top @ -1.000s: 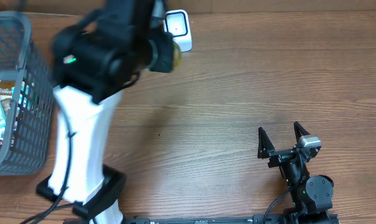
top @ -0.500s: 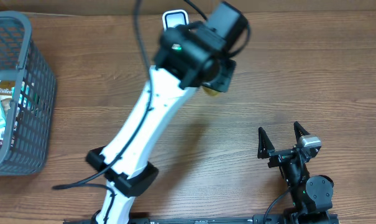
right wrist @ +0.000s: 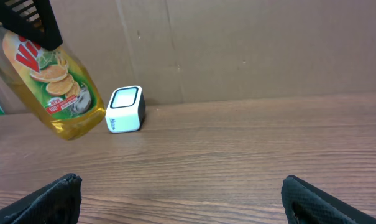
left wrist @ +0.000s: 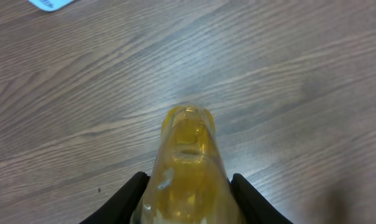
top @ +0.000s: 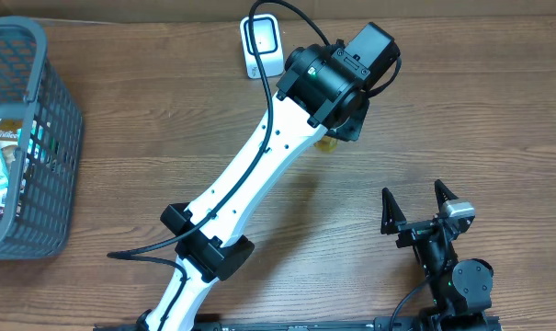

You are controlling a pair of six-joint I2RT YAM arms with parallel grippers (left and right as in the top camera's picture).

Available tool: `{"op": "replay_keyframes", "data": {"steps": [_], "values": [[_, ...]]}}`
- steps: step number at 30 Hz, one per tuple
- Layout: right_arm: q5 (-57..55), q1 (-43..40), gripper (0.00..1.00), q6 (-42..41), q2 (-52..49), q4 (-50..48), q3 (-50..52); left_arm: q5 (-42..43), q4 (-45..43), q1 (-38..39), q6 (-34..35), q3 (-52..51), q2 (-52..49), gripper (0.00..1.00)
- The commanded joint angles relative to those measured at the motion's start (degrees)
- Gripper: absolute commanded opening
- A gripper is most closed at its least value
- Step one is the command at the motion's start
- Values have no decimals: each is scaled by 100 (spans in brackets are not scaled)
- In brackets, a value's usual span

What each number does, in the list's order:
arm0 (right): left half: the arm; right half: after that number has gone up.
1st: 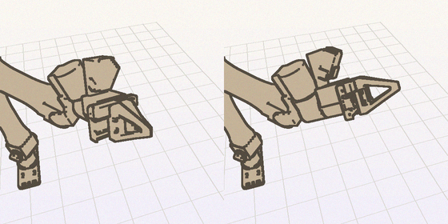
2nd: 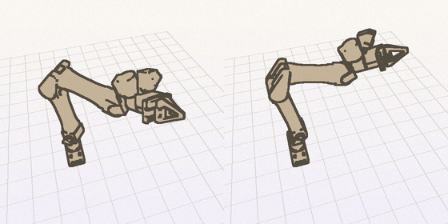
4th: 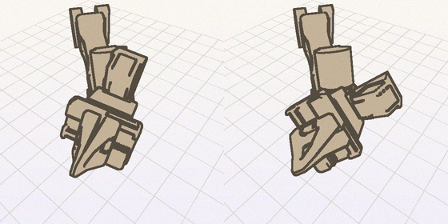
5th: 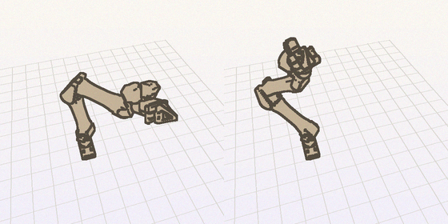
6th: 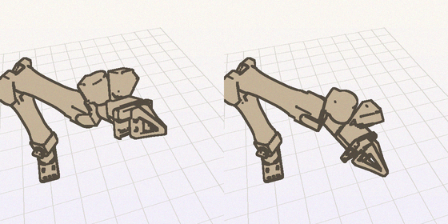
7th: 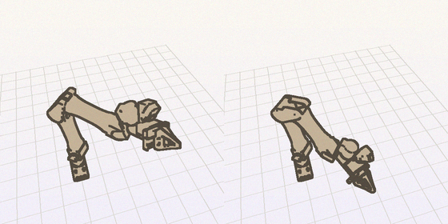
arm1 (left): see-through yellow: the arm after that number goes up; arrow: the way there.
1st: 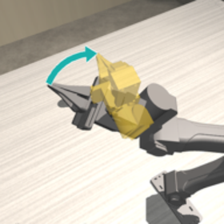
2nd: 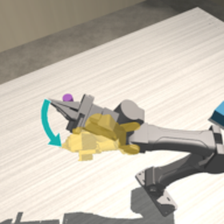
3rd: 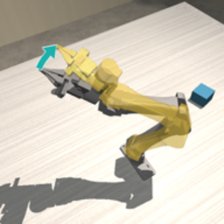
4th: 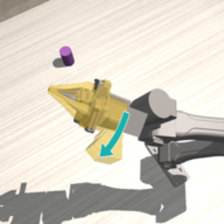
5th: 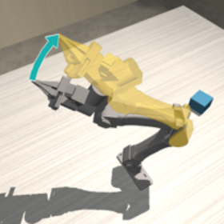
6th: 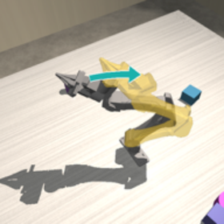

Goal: Scan the item barcode
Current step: 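Carry the bottle right toward the white scanner with the left gripper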

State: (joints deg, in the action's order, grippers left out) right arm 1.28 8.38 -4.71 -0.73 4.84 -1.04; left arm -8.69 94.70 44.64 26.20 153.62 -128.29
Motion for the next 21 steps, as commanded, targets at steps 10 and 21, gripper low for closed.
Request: {"op": "replay_keyframes", "data": {"steps": [10, 21], "values": [[28, 11, 100, 0, 57, -15, 59, -570, -55, 9, 715, 22, 11, 20], [28, 11, 100, 0, 57, -15, 59, -568, -63, 9, 857, 22, 11, 15]]}}
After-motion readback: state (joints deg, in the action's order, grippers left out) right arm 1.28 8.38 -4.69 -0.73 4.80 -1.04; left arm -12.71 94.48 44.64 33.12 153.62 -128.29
